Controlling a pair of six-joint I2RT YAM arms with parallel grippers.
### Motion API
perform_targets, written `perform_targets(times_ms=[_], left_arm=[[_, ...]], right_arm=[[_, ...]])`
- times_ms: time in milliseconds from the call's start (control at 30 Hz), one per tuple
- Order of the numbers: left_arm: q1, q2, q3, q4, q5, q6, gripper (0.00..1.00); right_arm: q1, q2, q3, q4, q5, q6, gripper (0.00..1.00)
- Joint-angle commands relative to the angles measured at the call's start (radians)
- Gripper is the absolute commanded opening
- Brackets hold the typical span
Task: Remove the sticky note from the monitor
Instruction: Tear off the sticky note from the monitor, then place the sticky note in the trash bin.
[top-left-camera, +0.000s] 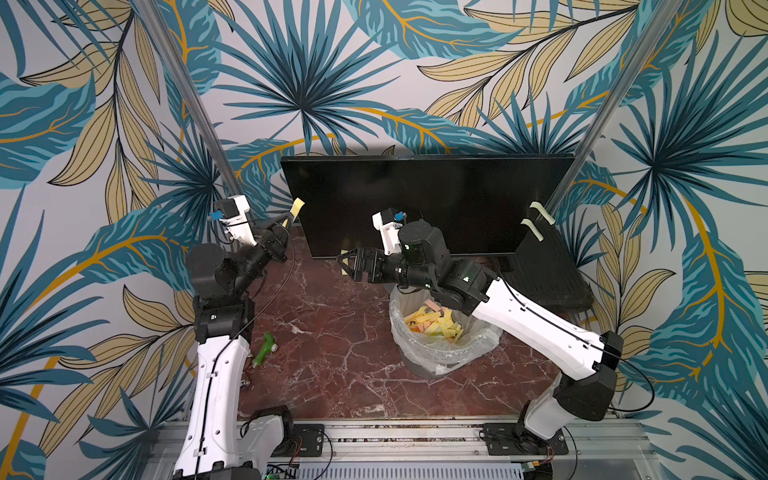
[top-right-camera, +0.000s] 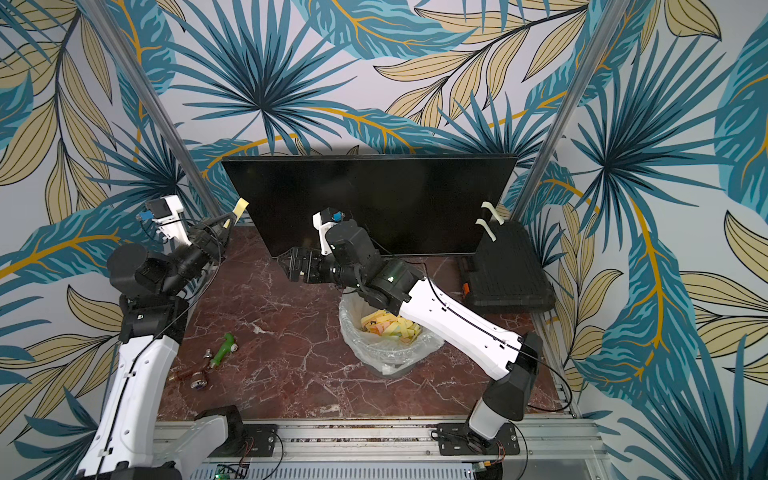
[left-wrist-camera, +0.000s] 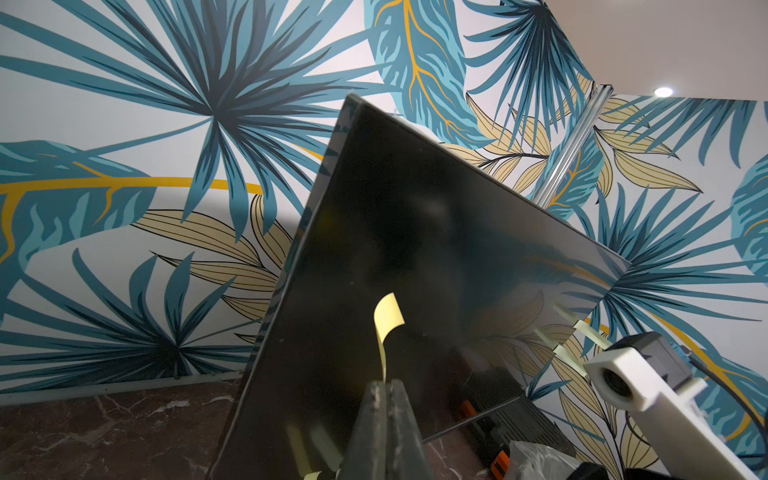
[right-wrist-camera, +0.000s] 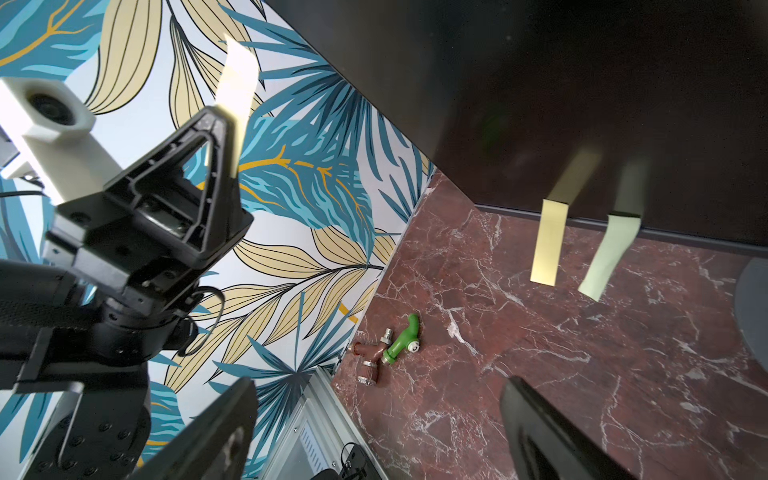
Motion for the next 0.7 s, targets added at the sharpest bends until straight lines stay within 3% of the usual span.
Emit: perform_targets(times_ms=[0,400,667], left_arm=[[-0.016,-0.061,-0.014,-0.060,0.009,-0.025,0.00],[-0.285,-0.228,-0.074,-0.249,-0.172,0.003,0.00],[-0.602,-0.165,-0.055,-0.277,-0.372,0.055,0.00]], right_arm=[[0.005,-0.059,-0.052,-0.032,0.065,-0.030,0.94],[-0.009,-0.285,-0.242,-0.173,0.227,-0.057,0.96],[-0.049,-0.471,-0.364,-0.235,0.300,-0.051,0.96]])
